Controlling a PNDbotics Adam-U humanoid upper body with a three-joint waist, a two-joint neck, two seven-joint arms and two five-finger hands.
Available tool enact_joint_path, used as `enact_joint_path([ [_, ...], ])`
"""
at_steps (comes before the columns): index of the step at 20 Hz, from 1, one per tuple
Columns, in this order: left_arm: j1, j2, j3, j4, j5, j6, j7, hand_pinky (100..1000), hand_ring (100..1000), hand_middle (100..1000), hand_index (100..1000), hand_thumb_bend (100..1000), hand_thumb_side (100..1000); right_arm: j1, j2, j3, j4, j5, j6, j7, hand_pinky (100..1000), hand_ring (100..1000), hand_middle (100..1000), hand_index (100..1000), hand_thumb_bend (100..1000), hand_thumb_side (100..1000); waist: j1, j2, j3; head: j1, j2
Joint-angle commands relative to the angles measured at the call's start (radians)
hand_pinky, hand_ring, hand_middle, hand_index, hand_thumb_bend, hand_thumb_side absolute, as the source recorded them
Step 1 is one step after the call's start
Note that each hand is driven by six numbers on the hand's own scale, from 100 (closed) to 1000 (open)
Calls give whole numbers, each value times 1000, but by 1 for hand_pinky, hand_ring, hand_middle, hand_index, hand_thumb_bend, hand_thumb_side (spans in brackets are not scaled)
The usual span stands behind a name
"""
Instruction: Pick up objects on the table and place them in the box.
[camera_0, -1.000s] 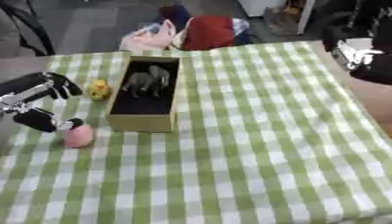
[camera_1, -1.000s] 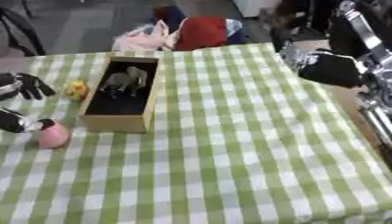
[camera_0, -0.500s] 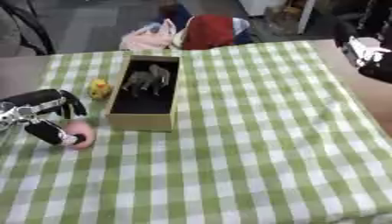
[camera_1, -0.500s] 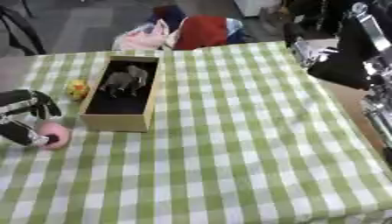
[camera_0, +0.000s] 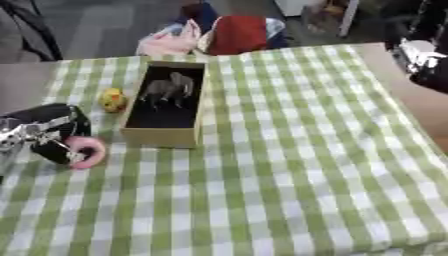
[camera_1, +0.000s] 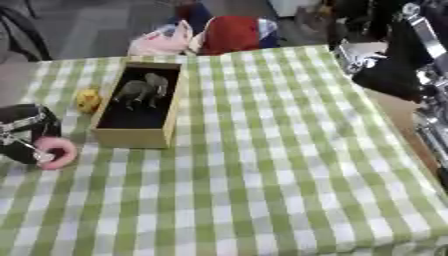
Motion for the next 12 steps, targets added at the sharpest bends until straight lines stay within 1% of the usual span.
enact_joint_path([
  [1, -25, 31, 29, -83, 46, 16, 19, 502, 340, 325, 410, 242, 147, -10, -14, -14, -2, -6, -1, -5, 714, 785, 670, 927, 173, 329, 0, -16, 0, 0, 6],
  [4, -41, 28, 43, -152, 100, 40, 30, 504, 339, 323, 407, 228, 140, -8, -13, -15, 0, -8, 0, -6, 714, 785, 669, 927, 165, 334, -1, -18, 1, 0, 4],
  [6, -63, 17, 48, -173, 117, 57, 41, 509, 347, 327, 412, 226, 129, -7, -12, -15, 2, -10, 1, -6, 714, 785, 669, 927, 164, 335, -2, -20, 1, -2, 6],
  [9, -108, -18, 48, -157, 107, 80, 82, 514, 352, 331, 415, 230, 132, -8, -9, -11, 4, -13, 1, -3, 714, 785, 669, 928, 162, 338, -3, -24, -3, 0, 5],
  [12, -151, -65, 39, -98, 90, 84, 131, 519, 358, 337, 421, 231, 141, -13, -6, -6, 6, -14, 2, 3, 714, 785, 669, 928, 159, 341, -4, -25, -14, 2, 3],
])
